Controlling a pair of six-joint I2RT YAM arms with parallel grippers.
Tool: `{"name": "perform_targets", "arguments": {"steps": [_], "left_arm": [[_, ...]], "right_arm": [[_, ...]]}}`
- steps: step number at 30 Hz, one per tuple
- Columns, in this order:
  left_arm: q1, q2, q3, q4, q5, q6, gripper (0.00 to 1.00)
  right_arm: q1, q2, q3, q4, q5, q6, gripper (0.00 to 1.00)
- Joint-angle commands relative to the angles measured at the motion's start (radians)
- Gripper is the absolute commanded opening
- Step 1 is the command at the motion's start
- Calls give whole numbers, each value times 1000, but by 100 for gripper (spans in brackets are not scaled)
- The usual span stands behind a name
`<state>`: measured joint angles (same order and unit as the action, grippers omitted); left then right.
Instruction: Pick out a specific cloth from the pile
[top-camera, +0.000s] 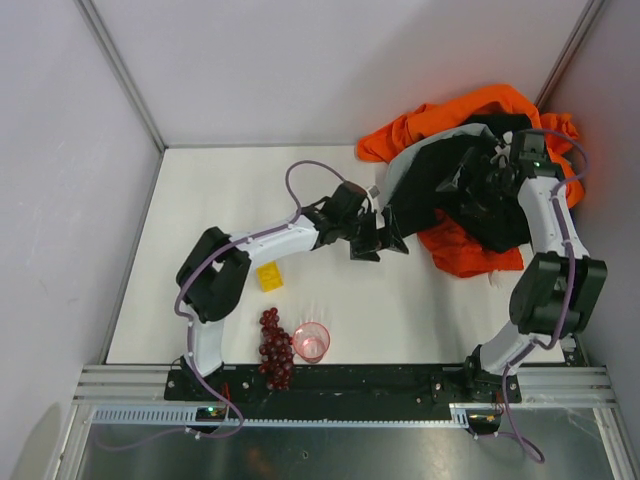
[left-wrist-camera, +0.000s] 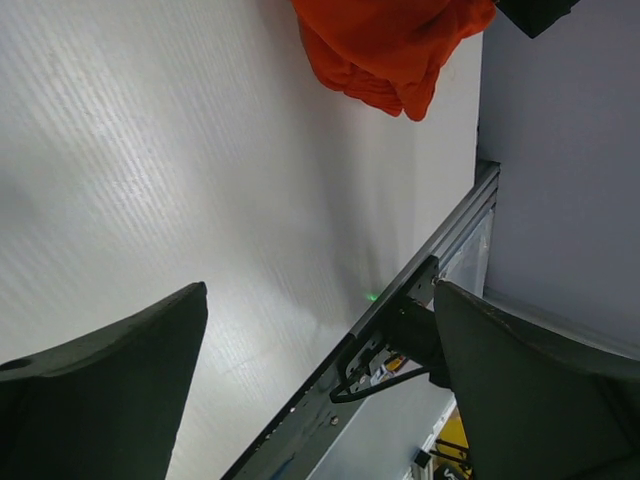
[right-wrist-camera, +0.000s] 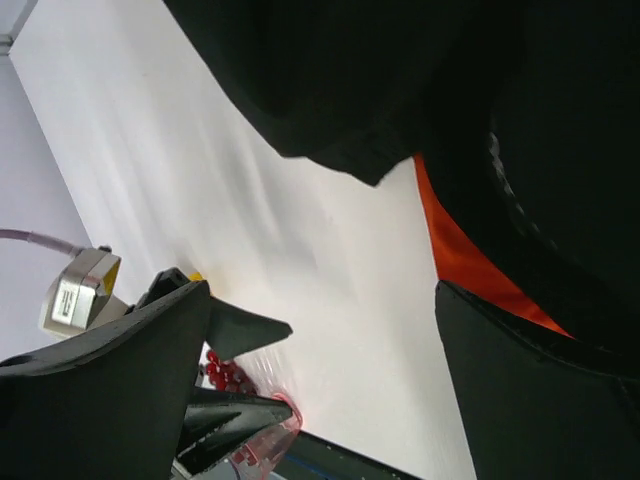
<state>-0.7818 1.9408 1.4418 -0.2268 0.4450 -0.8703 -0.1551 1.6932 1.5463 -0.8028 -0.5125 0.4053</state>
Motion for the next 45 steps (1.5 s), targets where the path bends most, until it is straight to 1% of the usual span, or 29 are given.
{"name": "perform_targets", "arguments": {"steps": [1,5,12,25,32,40,43,45], "left_arm": [[-37,25,53,49,15,-58,100],[-59,76,89,58,16,-74,100],[-94,204,215,62,32,-109,100],[-129,459,495,70,23,-243,100],[-149,550,592,72,-11,-309,99],[-177,680,761,73,-33,-376,93],[-185,721,811,75,-50,-396,89],[-186,739,832,79,-59,-409,84]], "right_arm": [[-45,-110,-116,-10,11,-42,99],[-83,-182,-177,-29,10,-71,99],[-144,-255,-218,-65,25,-111,99],[-212,-298,-279,-52,22,-118,99],[-227,-310,-285,-52,11,-118,99],[-236,-313,-286,-52,6,-118,99],[-237,-315,-289,-51,3,-118,99],[-238,-315,-290,-51,2,-118,99]]}}
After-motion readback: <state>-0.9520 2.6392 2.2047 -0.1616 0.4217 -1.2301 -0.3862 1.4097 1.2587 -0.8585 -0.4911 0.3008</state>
